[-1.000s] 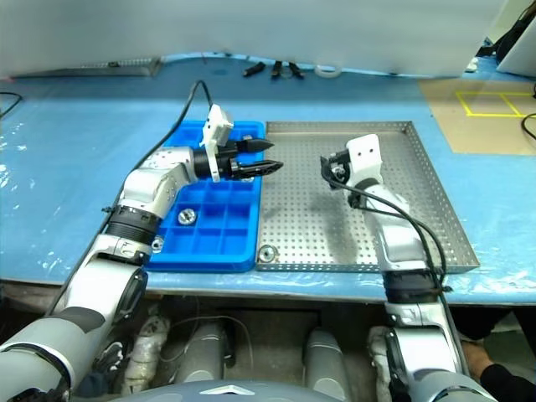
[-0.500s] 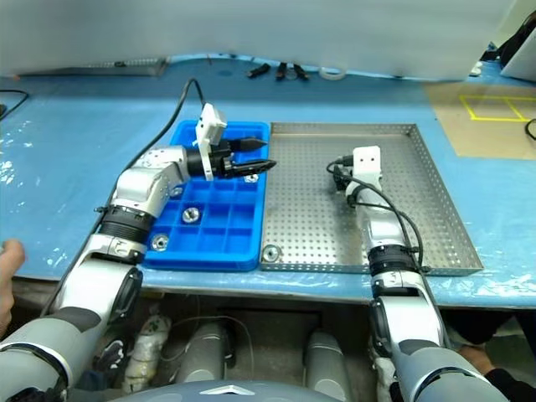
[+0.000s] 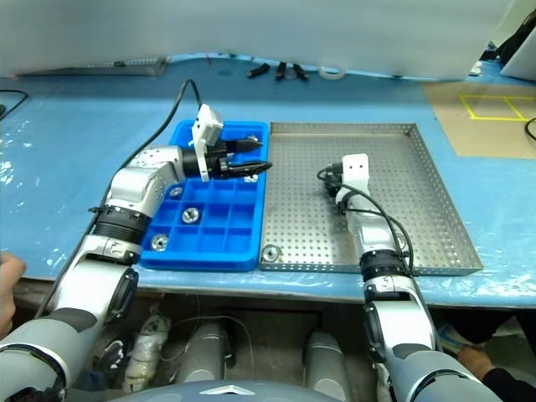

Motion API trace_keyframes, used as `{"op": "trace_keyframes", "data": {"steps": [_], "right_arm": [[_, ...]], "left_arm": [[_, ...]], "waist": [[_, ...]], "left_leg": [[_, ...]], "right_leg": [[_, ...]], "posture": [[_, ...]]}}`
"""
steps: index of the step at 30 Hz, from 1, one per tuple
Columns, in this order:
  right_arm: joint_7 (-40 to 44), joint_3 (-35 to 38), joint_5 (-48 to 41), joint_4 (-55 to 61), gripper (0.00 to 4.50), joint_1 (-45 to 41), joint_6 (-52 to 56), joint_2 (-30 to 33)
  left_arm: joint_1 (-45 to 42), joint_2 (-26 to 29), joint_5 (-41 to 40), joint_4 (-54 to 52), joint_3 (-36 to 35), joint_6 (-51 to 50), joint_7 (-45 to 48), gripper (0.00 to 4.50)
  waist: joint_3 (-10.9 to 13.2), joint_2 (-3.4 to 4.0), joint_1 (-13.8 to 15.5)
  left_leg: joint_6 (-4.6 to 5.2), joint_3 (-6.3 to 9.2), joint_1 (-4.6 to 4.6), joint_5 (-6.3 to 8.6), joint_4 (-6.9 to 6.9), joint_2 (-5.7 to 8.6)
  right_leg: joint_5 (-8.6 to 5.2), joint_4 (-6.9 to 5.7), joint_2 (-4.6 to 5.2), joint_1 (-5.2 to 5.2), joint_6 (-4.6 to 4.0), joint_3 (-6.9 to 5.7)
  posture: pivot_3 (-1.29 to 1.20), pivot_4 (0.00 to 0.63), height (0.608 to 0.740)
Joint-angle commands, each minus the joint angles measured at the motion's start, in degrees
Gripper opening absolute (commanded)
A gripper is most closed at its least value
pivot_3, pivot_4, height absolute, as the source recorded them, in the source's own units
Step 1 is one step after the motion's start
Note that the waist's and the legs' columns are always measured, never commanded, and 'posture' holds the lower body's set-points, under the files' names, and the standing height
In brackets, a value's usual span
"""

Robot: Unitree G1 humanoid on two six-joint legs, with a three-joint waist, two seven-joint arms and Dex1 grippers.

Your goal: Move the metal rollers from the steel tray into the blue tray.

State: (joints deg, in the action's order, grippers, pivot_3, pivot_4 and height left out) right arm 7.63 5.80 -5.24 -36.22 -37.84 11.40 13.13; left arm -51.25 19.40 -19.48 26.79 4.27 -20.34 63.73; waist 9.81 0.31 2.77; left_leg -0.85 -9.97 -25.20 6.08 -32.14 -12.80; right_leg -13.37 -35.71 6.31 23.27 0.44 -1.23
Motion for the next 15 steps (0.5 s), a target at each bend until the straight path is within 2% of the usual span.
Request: {"op": "trace_keyframes", "data": {"steps": [1,2,9,15], "right_arm": [[0.44,0.89,-0.76,3.36,1.77,0.38,-1.16,-0.19],[0.45,1.11,-1.03,3.87,1.66,0.51,-1.18,-0.31],[2.56,0.34,-1.82,9.17,1.66,1.1,0.82,-0.59],[13.47,-4.22,-4.94,22.79,1.66,2.2,9.91,1.07]], "left_arm": [[-0.35,0.47,0.13,-2.26,-0.1,0.5,0.6,3.64],[-0.37,0.41,0.08,-2.55,-0.12,0.24,0.56,3.64],[0.09,1.29,-0.12,-4.39,-0.33,-0.87,1.11,3.64],[1.98,6.63,-1.94,-9.35,-2.72,-3.61,2.97,3.64]], "waist": [[0.0,0.0,-0.02],[0.0,0.0,-0.02],[0.01,0.01,-0.13],[0.02,0.02,-0.17]], "left_leg": [[0.0,0.0,0.0,0.0,0.0,0.0],[0.0,0.0,0.01,0.0,0.0,0.0],[-0.01,0.0,0.0,0.0,0.05,-0.01],[-0.01,-0.01,0.0,0.0,0.17,-0.02]], "right_leg": [[0.0,0.0,0.0,0.0,0.0,0.0],[0.0,0.0,0.0,0.0,0.0,0.0],[0.0,0.02,-0.01,0.03,0.0,0.01],[0.0,0.05,-0.03,0.09,0.0,-0.01]], "posture": [[-0.16,0.15,0.74],[-0.16,0.15,0.74],[-0.15,0.15,0.74],[-0.1,0.15,0.74]]}}
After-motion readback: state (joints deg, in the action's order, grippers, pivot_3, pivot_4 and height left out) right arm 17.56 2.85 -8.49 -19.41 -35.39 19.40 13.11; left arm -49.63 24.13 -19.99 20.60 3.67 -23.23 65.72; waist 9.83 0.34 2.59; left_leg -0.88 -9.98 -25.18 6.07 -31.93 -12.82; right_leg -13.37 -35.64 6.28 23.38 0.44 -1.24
